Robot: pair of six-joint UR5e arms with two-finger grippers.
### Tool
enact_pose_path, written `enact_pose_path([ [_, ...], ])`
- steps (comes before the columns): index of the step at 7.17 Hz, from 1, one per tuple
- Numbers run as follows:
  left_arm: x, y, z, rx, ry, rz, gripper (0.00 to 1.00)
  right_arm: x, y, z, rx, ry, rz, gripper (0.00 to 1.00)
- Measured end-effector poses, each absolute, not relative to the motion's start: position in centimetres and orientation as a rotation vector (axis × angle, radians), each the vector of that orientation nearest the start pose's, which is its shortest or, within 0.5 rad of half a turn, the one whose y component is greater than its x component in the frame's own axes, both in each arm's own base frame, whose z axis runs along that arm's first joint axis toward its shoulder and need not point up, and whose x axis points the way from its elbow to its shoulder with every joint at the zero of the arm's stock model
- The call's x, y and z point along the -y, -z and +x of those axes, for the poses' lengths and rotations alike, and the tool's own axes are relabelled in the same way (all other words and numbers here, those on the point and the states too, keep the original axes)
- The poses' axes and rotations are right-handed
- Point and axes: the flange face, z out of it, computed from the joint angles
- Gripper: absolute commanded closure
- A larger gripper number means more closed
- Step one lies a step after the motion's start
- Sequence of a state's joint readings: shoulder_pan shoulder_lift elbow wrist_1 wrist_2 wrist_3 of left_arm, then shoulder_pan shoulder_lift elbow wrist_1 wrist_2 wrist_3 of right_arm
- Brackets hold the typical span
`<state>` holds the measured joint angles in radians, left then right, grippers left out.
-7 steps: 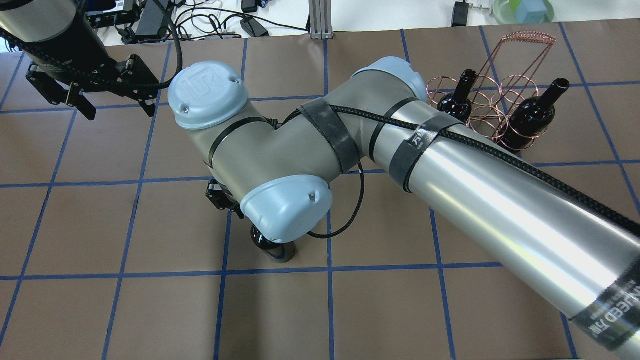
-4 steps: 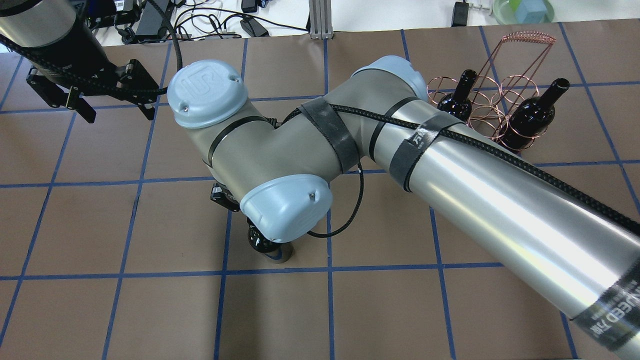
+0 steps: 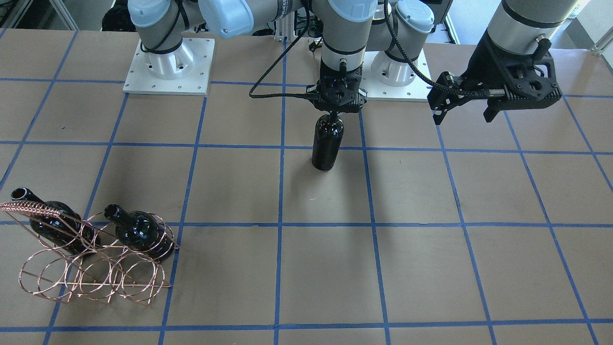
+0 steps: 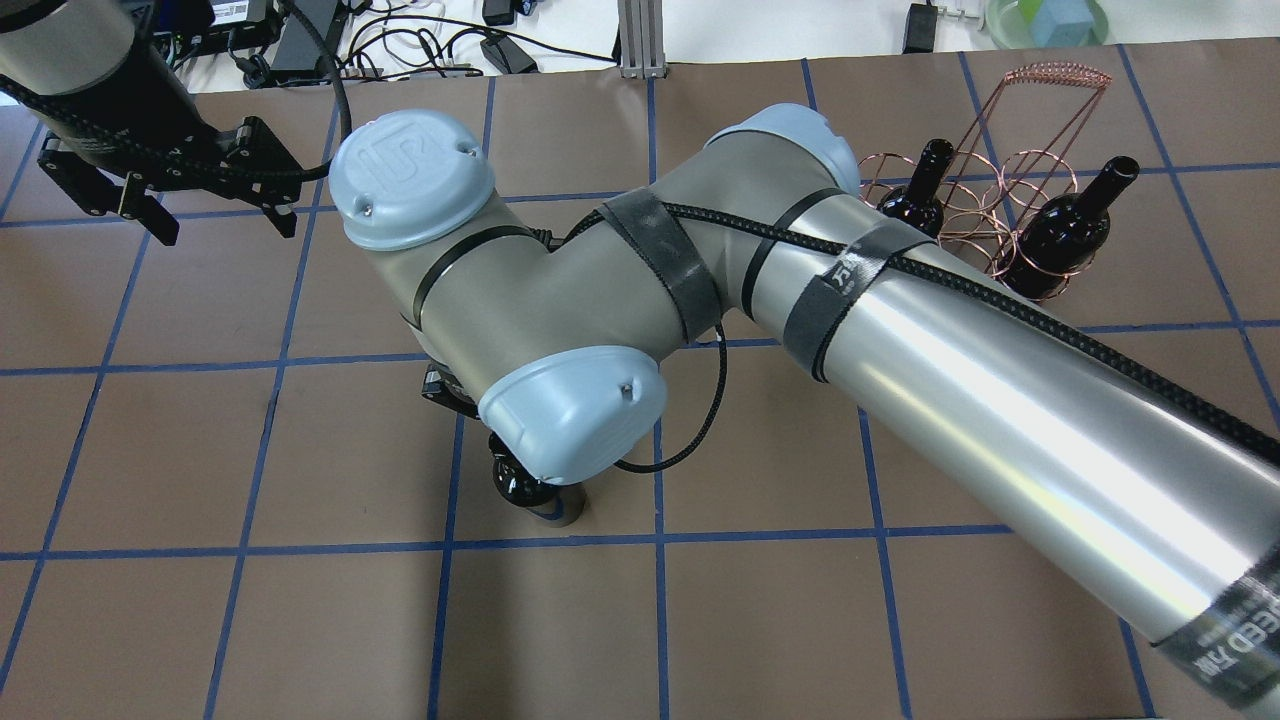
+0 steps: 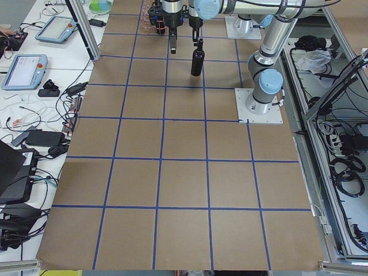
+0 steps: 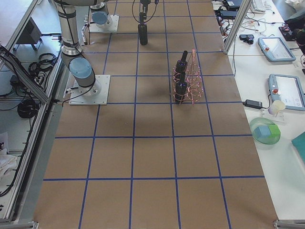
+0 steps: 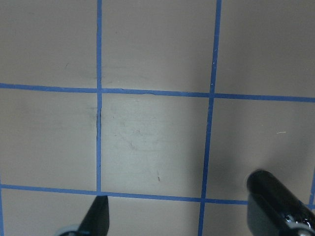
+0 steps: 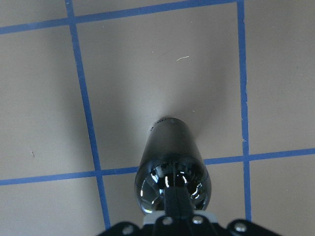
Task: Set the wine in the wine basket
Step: 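Close the right gripper on the bottle neck and lift it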
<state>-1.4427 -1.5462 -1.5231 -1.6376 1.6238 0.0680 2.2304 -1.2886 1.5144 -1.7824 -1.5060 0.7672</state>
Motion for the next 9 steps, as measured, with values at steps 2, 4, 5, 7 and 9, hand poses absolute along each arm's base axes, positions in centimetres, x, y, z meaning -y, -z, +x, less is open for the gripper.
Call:
enact_pose_path([
  [2, 49.33, -51.66, -6.51, -3.086, -0.002, -0.094, 0.00, 38.78, -37.87, 47.69, -3.105, -0.087, 0.164, 0.43],
  [4, 49.32, -51.65, -6.51, -3.086, -0.003, -0.093, 0.00, 38.66, -37.59, 47.59, -3.113, -0.099, 0.164, 0.42],
  [5, 49.31, -51.59, -6.51, -3.086, -0.005, -0.093, 0.00, 38.61, -37.54, 47.57, -3.114, -0.104, 0.163, 0.44],
  [7, 49.27, -51.17, -6.52, -3.087, -0.016, -0.092, 0.00, 38.52, -37.40, 47.55, -3.115, -0.116, 0.156, 0.45],
  [9, 49.26, -51.01, -6.52, -3.087, -0.019, -0.093, 0.00, 38.46, -37.26, 47.63, -3.109, -0.130, 0.152, 0.46],
])
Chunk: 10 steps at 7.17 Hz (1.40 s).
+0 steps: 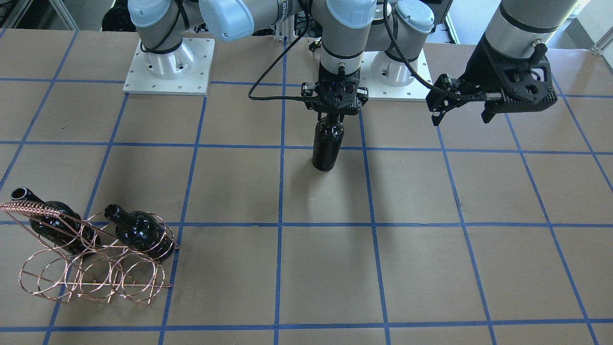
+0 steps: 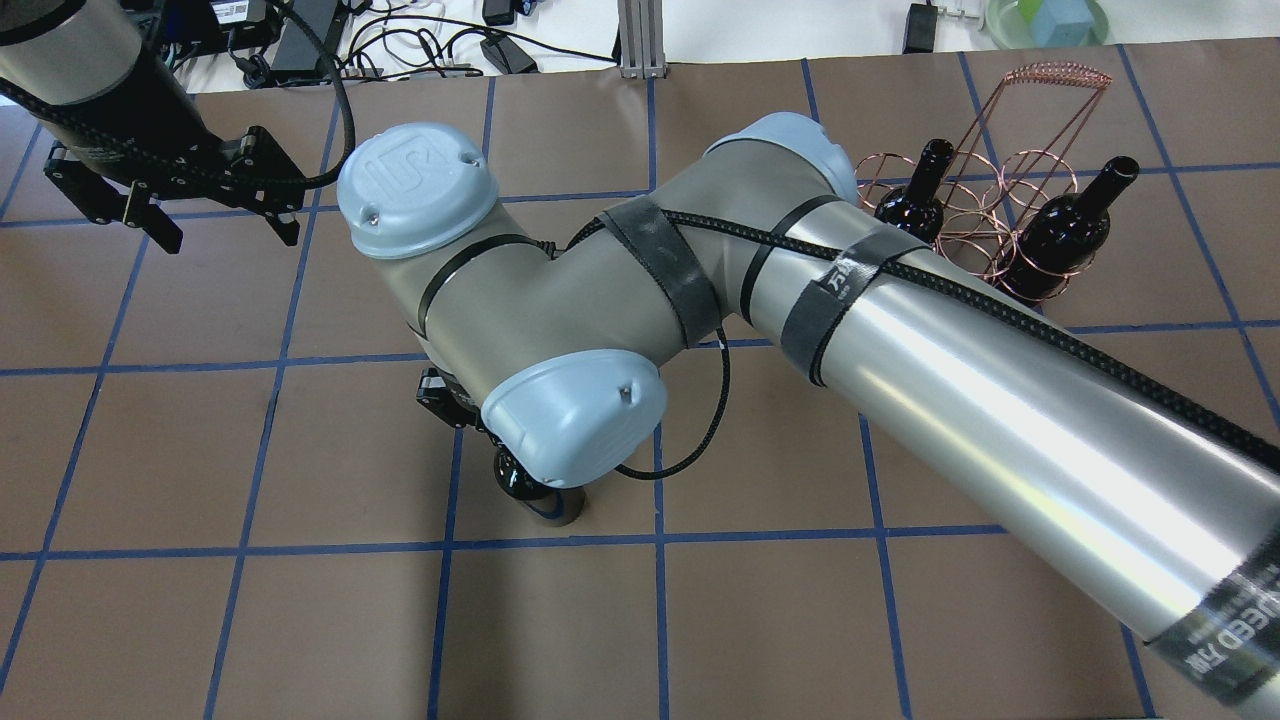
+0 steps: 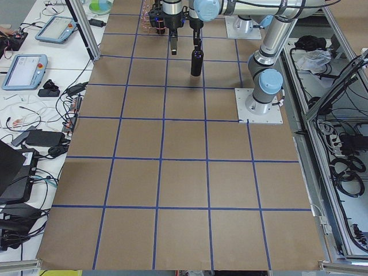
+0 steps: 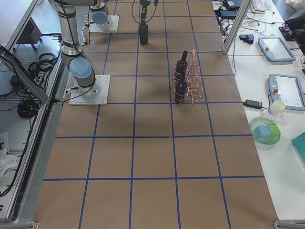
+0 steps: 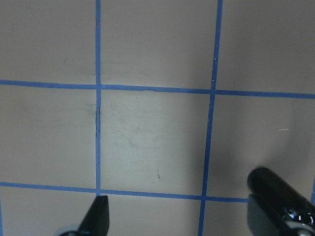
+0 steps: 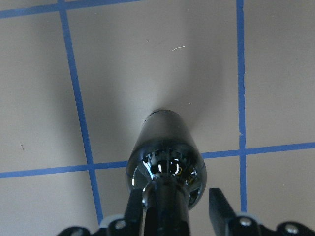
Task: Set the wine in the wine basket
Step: 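Close the right gripper on the bottle neck and lift it, then carry the bottle with the right gripper over to the copper rack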
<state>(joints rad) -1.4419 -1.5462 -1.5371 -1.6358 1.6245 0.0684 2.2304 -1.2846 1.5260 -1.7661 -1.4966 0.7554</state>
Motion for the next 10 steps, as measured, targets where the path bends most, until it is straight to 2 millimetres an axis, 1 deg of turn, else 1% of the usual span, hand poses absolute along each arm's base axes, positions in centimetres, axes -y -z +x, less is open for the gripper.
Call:
enact_pose_path([
  [2, 49.25, -50.96, -6.52, -3.087, -0.020, -0.093, 0.00, 38.44, -37.24, 47.69, -3.103, -0.135, 0.152, 0.50],
  [4, 49.26, -50.94, -6.47, -3.087, -0.021, -0.094, 0.00, 38.44, -37.14, 47.77, -3.101, -0.139, 0.153, 0.51],
  [6, 49.18, -51.00, -6.48, -3.086, -0.023, -0.095, 0.00, 38.45, -36.98, 47.93, -3.091, -0.151, 0.133, 0.63],
  [8, 48.92, -51.29, -6.66, -3.086, -0.021, -0.091, 0.00, 38.46, -36.95, 47.96, -3.087, -0.155, 0.121, 0.67],
  [9, 48.82, -51.40, -6.73, -3.086, -0.019, -0.089, 0.00, 38.47, -36.92, 47.98, -3.087, -0.156, 0.112, 0.75],
  [10, 48.79, -51.45, -6.76, -3.086, -0.017, -0.090, 0.00, 38.47, -36.90, 47.99, -3.086, -0.157, 0.105, 0.77],
])
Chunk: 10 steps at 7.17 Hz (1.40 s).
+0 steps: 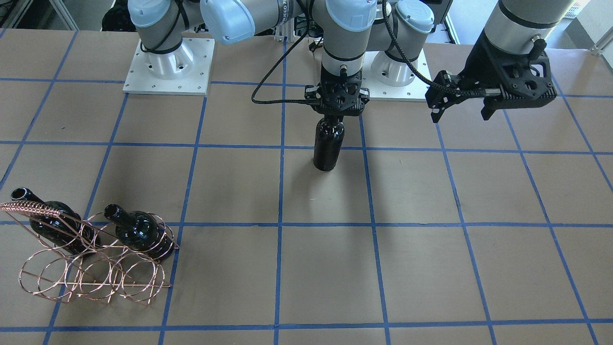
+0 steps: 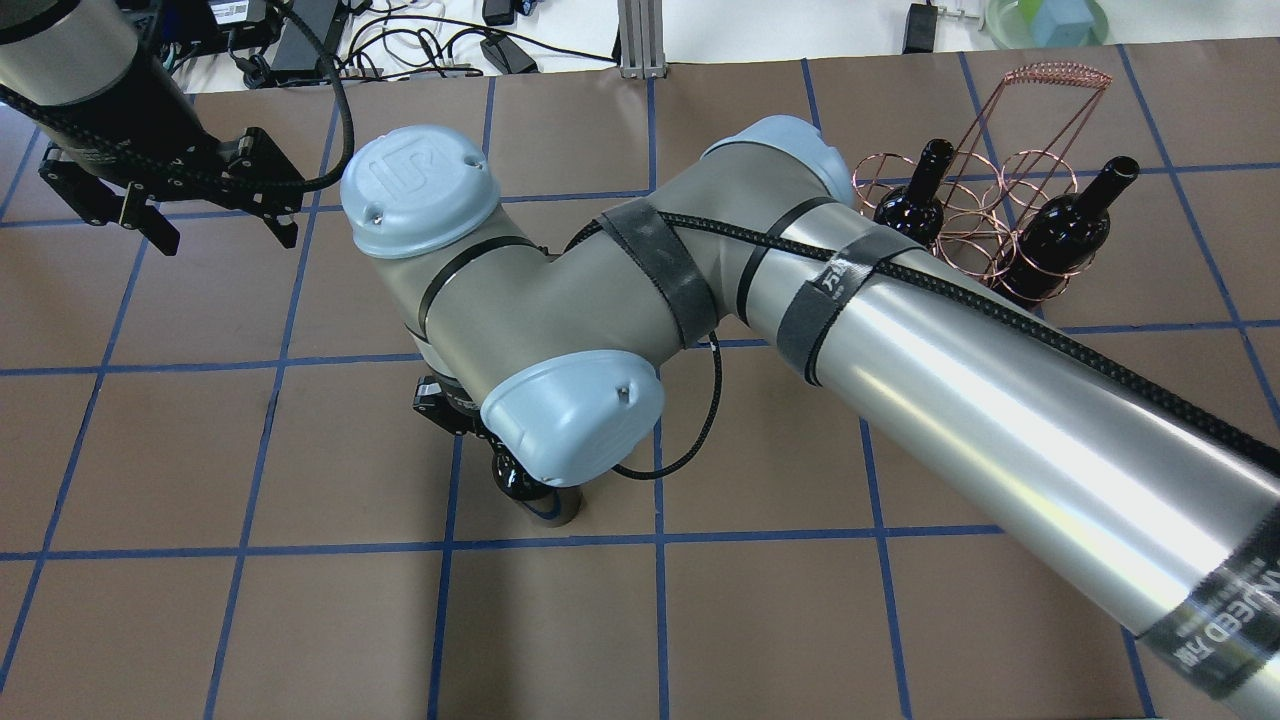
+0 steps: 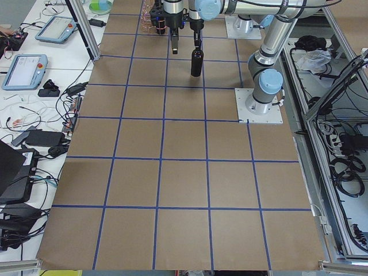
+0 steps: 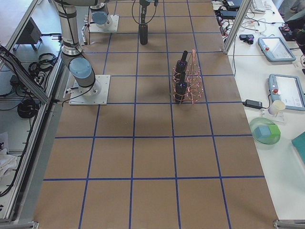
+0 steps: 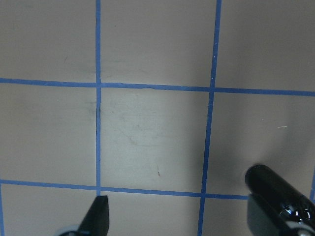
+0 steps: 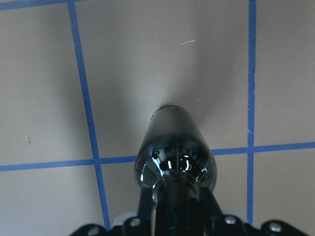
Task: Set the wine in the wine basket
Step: 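Carry the bottle with the right gripper over to the copper rack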
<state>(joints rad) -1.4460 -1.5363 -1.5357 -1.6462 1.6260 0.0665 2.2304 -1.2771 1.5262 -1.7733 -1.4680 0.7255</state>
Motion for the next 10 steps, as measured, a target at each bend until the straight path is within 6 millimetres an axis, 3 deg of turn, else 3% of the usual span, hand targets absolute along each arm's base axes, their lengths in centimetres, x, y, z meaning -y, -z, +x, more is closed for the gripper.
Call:
enact_pose_path([
  [3, 48.8, -51.5, -6.9, -3.088, -0.009, -0.088, 0.00, 39.5, -38.2, 47.0, -3.060, -0.142, 0.098, 0.78],
  [5, 48.7, -51.5, -6.9, -3.088, -0.007, -0.086, 0.00, 41.4, -41.2, 43.0, -3.049, -0.138, 0.082, 0.78],
  [7, 48.7, -51.6, -7.0, -3.087, -0.007, -0.084, 0.00, 43.4, -44.4, 35.9, -3.061, -0.189, 0.068, 0.78],
  [10, 48.7, -51.6, -6.8, -3.072, -0.008, -0.086, 0.00, 46.8, -48.1, 22.4, -3.130, -0.197, 0.011, 0.79],
])
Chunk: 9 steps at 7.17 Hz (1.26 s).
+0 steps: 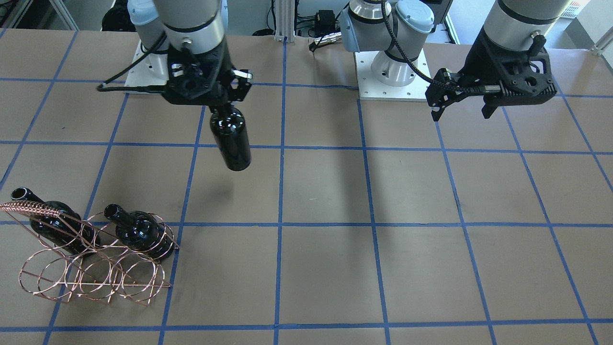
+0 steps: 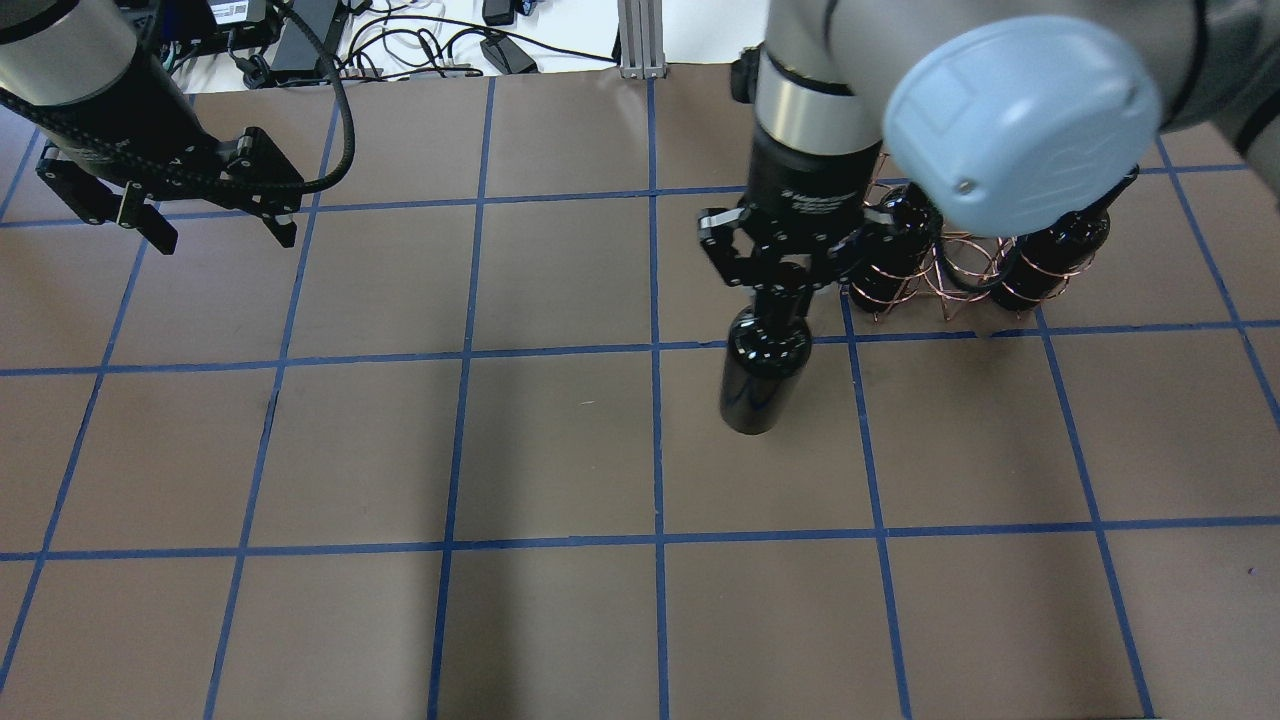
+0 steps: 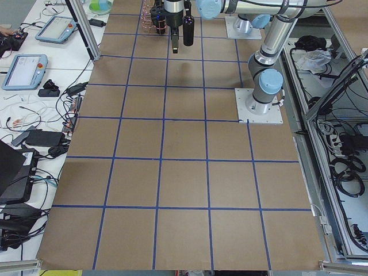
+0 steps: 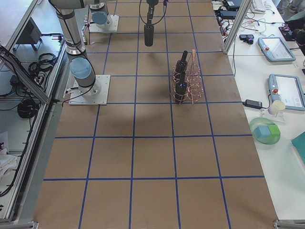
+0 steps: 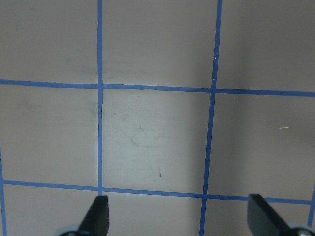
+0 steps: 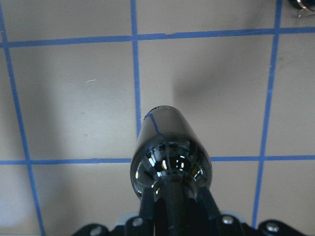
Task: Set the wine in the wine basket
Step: 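Carry the bottle with the right gripper over to the copper rack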
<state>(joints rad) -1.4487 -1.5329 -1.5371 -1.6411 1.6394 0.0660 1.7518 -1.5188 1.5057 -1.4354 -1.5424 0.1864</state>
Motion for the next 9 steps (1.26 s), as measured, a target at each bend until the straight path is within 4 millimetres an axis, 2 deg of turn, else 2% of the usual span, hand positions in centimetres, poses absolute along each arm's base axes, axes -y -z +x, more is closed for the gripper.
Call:
enact_pose_path([
  [3, 48.7, -51.6, -6.7, -3.064, -0.007, -0.087, 0.00, 50.0, -49.6, 10.3, -3.186, -0.196, -0.089, 0.79],
  [4, 48.7, -51.6, -6.6, -3.063, -0.008, -0.087, 0.00, 50.6, -50.3, 7.6, -3.192, -0.180, -0.091, 0.79],
  [5, 48.7, -51.6, -6.6, -3.063, -0.009, -0.087, 0.00, 51.4, -51.5, 6.3, -3.198, -0.145, -0.090, 0.78],
  [7, 48.7, -51.6, -6.6, -3.063, -0.008, -0.087, 0.00, 54.1, -53.3, 5.3, -3.210, -0.083, -0.098, 0.78],
  [9, 48.7, -51.6, -6.7, -3.064, -0.007, -0.087, 0.00, 55.9, -53.7, 4.7, -3.224, -0.053, -0.137, 0.78],
])
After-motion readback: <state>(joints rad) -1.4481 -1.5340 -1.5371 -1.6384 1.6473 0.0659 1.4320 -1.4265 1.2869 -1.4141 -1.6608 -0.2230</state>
